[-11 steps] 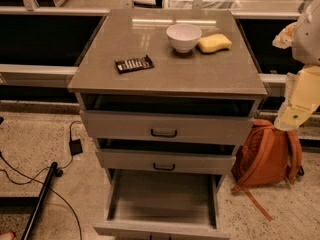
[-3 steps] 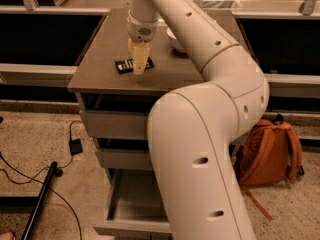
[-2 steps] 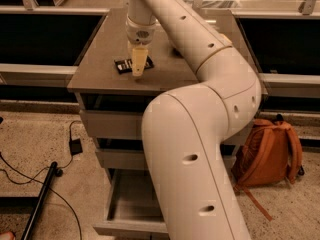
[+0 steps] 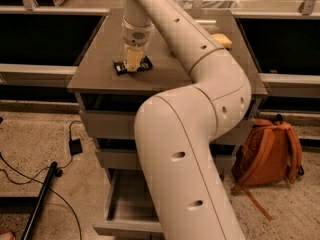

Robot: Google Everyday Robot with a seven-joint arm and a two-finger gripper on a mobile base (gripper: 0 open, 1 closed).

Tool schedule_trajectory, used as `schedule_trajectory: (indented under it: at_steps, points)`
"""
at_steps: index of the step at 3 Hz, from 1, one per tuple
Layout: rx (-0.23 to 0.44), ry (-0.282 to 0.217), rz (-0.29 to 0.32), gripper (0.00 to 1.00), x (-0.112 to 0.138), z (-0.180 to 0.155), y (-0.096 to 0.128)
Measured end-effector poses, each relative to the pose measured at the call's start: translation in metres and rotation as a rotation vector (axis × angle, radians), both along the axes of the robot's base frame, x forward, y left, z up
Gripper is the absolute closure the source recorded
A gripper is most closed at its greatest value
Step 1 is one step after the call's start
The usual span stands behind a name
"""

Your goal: Place rxbar chocolate into bottom drawer

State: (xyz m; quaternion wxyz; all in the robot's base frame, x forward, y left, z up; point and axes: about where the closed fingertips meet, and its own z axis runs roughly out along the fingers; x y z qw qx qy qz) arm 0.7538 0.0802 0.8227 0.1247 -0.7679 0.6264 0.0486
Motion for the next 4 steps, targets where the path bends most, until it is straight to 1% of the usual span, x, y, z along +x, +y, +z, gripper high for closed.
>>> schedule_trajectory:
  at_steps: [1, 2, 3, 4]
  points:
    - [0.025, 0.015, 0.006, 0.91, -0.003, 0.002, -0.001]
    - [0.087, 0.023, -0.019, 1.0, -0.014, 0.019, -0.018]
    - [0.165, -0.018, -0.102, 1.0, -0.035, 0.055, -0.064]
    - [0.259, -0.132, -0.211, 1.0, -0.07, 0.11, -0.117]
